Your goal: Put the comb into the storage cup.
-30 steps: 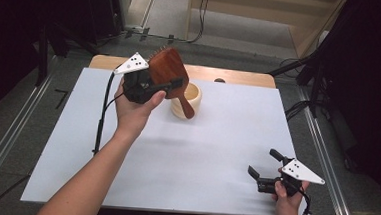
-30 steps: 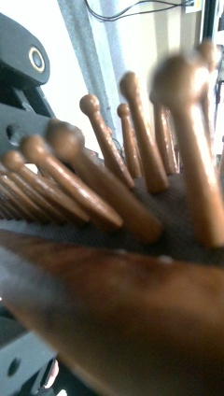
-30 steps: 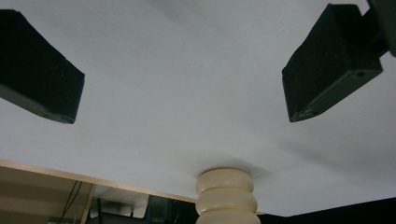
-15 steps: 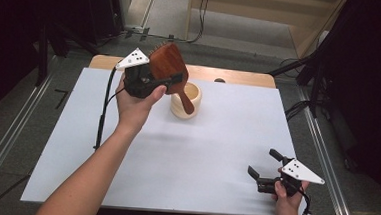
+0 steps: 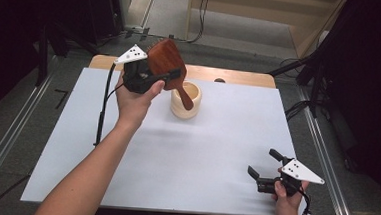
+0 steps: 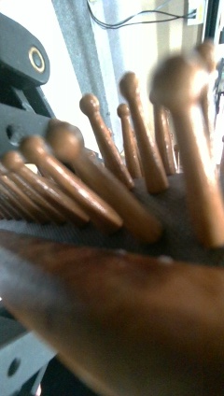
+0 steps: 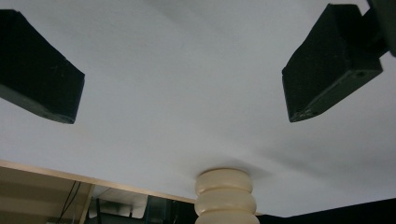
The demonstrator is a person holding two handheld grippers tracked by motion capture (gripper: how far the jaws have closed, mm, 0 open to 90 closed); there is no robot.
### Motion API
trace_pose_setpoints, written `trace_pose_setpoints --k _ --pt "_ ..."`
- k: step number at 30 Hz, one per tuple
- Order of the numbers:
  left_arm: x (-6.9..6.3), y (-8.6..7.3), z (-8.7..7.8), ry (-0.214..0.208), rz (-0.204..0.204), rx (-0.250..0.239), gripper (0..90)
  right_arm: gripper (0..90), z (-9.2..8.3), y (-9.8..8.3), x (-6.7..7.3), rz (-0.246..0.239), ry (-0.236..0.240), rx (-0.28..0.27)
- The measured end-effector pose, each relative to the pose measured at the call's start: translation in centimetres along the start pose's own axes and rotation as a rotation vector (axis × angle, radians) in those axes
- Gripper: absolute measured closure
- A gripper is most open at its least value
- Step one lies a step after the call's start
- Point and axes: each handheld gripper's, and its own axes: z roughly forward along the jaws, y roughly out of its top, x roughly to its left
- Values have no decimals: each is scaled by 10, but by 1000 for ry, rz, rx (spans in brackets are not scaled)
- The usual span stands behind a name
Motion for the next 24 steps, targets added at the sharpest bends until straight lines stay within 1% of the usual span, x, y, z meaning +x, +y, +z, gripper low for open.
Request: trace_pose_setpoints --k 10,12,13,16,19,24 --pt "7 3 4 17 -2 -7 587 0 0 0 0 2 -1 -2" --pt "9 2 6 5 -18 -14 587 0 0 0 0 2 0 0" --pt "9 2 7 7 -20 -17 587 0 0 0 0 2 0 -2" --pt "9 2 11 15 -10 -11 587 0 0 0 0 5 -1 -3" --pt "10 3 12 11 -27 -19 587 0 0 0 0 4 0 -4" --pt "13 5 13 27 -19 -24 587 0 0 0 -1 3 4 -3"
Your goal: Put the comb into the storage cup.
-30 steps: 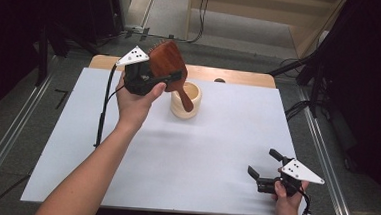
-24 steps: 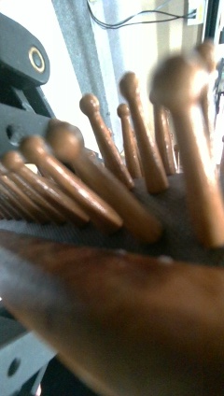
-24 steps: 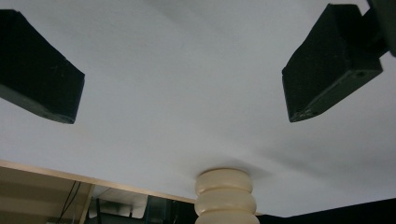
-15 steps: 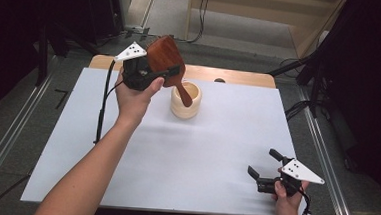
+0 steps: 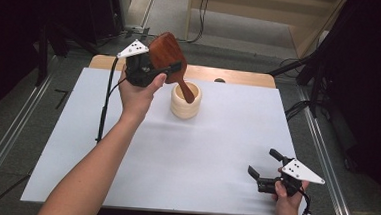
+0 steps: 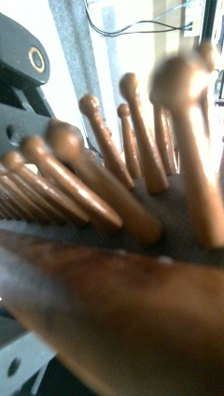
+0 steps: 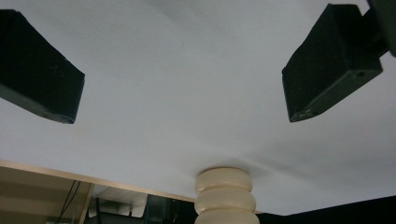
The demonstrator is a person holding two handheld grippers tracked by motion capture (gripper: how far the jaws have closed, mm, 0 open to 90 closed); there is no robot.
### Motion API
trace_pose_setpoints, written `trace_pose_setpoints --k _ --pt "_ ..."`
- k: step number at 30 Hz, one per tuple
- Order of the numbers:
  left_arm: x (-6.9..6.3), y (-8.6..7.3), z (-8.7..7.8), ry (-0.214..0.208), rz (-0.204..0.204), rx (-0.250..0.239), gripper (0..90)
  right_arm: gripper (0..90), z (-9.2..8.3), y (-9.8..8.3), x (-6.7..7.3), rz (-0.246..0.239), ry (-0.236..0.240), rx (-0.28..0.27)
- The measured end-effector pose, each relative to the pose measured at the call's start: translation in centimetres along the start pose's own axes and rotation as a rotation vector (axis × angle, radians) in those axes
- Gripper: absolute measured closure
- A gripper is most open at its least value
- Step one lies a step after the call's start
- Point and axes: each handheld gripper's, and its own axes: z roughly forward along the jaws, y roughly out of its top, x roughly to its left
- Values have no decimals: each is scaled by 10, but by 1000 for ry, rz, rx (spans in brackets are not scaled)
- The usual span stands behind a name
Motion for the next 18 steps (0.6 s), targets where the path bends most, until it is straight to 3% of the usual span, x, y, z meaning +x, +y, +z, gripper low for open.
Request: trace_pose_setpoints --k 18 --pt "14 1 9 52 -16 -6 586 0 0 0 0 5 3 1"
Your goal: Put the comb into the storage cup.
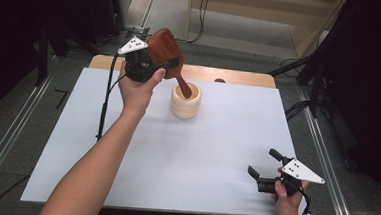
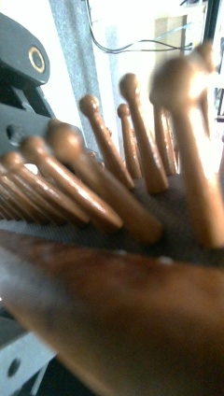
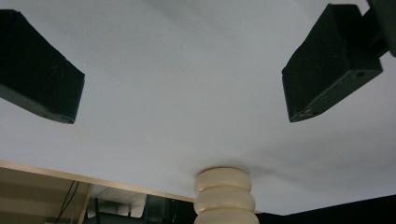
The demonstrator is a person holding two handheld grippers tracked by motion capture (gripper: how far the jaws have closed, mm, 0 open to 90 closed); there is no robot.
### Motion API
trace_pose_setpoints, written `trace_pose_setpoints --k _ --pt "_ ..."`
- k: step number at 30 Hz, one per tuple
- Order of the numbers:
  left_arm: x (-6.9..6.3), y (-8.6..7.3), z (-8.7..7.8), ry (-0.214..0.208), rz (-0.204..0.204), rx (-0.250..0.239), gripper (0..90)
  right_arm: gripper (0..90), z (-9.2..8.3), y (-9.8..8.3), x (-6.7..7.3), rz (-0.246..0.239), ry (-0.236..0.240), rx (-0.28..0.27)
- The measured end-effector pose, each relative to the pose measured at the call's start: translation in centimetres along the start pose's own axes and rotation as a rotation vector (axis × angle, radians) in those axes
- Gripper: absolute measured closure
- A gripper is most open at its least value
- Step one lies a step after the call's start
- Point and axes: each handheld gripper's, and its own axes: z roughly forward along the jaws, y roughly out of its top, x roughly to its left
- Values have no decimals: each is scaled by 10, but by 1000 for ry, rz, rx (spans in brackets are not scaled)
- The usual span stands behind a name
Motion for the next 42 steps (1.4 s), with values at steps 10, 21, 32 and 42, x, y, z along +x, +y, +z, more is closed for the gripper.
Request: trace_pose_setpoints --k 10,21,32,42 --pt "6 -3 7 33 0 9 585 0 0 0 0 -1 3 -4" --pt "10 -8 14 55 5 15 585 0 0 0 -1 -1 4 -6" --pt "12 -14 18 70 6 25 584 0 0 0 -1 4 7 -6" --pt "15 -24 23 78 -10 36 581 0 0 0 -1 2 9 -7"
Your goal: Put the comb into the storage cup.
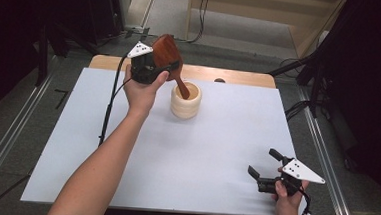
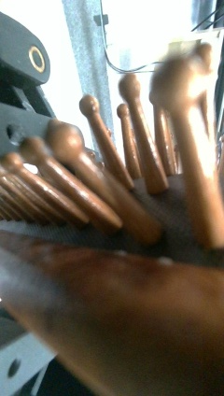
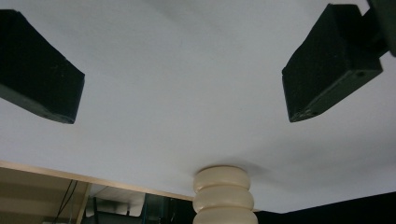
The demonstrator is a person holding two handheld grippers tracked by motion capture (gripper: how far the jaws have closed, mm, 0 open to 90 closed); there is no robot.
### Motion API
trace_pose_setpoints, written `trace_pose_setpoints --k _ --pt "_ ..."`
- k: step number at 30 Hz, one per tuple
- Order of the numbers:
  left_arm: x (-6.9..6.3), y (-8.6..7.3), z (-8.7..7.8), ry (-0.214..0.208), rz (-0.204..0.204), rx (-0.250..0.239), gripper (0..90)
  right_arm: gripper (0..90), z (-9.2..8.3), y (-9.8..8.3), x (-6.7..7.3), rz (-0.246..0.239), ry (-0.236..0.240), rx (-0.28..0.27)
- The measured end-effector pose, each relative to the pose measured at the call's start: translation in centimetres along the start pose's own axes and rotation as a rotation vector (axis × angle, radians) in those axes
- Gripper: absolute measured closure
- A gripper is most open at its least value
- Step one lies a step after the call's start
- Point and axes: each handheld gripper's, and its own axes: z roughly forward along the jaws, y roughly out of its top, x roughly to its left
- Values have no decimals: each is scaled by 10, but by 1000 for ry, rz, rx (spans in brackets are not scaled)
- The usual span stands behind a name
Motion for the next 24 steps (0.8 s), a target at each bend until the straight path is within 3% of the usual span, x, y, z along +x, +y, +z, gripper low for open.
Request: trace_pose_setpoints --k 24 --pt "3 -18 11 19 1 28 577 0 1 0 1 -6 7 1"
